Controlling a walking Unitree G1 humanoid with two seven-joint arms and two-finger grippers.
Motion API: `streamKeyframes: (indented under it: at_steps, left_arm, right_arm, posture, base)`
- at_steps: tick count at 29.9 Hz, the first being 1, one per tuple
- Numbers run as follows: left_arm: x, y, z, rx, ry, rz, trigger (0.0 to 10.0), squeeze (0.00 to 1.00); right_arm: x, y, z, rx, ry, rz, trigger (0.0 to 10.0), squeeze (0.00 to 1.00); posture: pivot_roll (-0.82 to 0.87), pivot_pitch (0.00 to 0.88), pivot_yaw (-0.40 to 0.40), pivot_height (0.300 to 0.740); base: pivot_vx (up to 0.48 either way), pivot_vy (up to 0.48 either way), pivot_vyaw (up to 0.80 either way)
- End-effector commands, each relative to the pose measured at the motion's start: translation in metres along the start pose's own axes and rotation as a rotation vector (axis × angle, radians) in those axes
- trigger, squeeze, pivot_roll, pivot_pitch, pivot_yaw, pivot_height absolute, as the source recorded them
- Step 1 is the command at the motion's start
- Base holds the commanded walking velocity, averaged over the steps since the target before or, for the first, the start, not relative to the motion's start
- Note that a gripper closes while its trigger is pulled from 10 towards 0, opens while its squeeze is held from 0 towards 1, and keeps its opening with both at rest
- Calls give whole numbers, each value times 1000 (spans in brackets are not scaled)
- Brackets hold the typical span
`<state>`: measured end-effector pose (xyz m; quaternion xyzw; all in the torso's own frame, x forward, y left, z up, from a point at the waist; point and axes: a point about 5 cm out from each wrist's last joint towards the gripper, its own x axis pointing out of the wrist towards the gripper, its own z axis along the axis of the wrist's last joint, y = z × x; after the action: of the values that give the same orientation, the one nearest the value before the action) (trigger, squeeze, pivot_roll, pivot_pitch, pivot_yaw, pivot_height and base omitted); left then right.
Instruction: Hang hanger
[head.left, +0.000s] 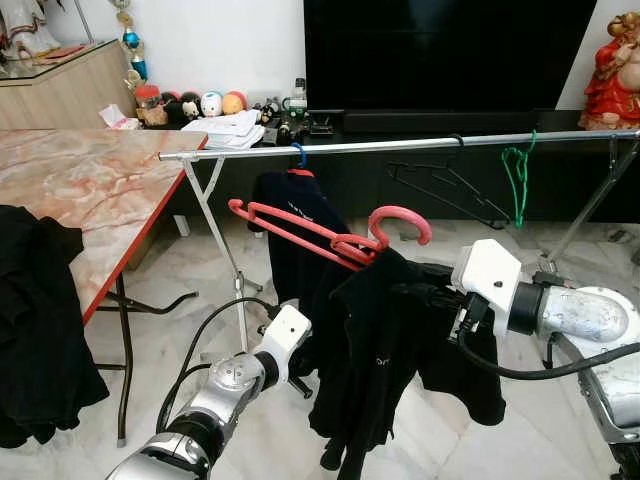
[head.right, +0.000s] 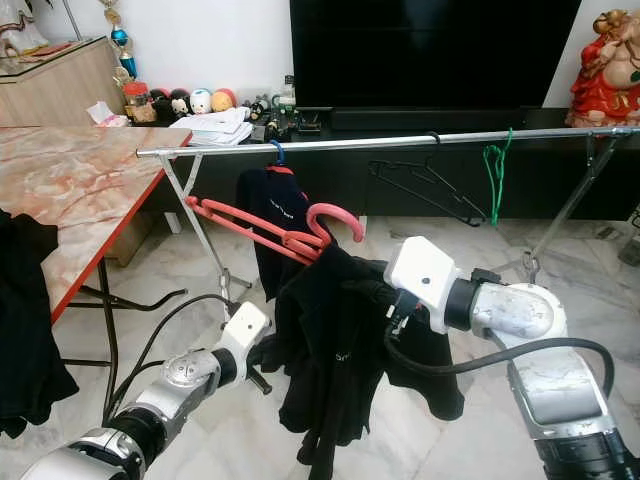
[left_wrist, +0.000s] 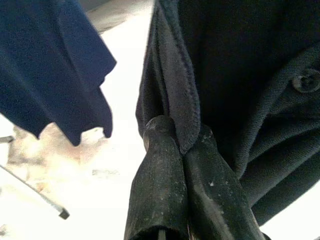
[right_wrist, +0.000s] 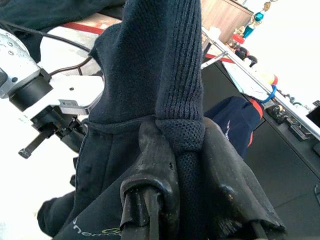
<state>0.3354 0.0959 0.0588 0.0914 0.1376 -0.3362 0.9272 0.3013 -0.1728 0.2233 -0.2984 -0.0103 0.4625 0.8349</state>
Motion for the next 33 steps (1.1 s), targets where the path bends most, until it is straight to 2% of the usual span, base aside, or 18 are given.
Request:
streamKeyframes:
  at_steps: [1,3,4,9,11,15,16,19,21,28,33]
  left_arm:
    - [-2,4,-4,5,34,22,0,0]
    - [-3,6,-6,17,51,38,0,0]
    - [-5,9,-8,21,60,58,0,0]
    - [-8,14,-15,39,105,112,0,0]
    - [-11,15,-21,46,144,130,0,0]
    - [-12,16,-24,56,161,132,0,0]
    - [-12,16,-25,58,171,133,0,0]
    - [-13,16,-26,64,181,136,0,0]
    - [-13,16,-26,65,185,136,0,0]
    - [-14,15,-29,71,197,131,0,0]
    - [-14,15,-31,75,205,129,0,0]
  right_arm:
    - [1,-2,2,-45,6,0,0,0]
    - [-1,1,-10,-40,54,22,0,0]
    - [-7,4,-25,-40,126,43,0,0]
    - [-20,8,-50,-88,263,60,0,0]
    - [-24,13,-53,-35,228,70,0,0]
    - [-27,16,-56,-24,221,86,0,0]
    - [-32,22,-60,-8,220,134,0,0]
    - [-38,23,-67,43,206,132,0,0]
    - [-43,27,-71,60,212,174,0,0]
    - [-74,28,-106,19,468,191,0,0]
    - [-88,25,-116,-10,567,194,0,0]
  posture:
    - [-141,0,62,740]
    - [-141,0,62,740]
    - [-140,1,60,740]
    - [-141,1,58,740]
    - [-143,3,61,740]
    - [-143,3,64,740]
    - [-142,2,64,740]
    - [-143,0,66,740]
    - [-143,0,66,740]
    - [-145,0,69,740]
    - [-149,0,72,740]
  base:
    - [0,0,0]
    - [0,0,0]
    - [0,0,0]
    - [0,0,0]
    - [0,0,0]
    - [0,0,0]
    - [0,0,0]
    - [0,0,0]
    - [0,0,0]
    - [0,0,0]
    - [0,0,0]
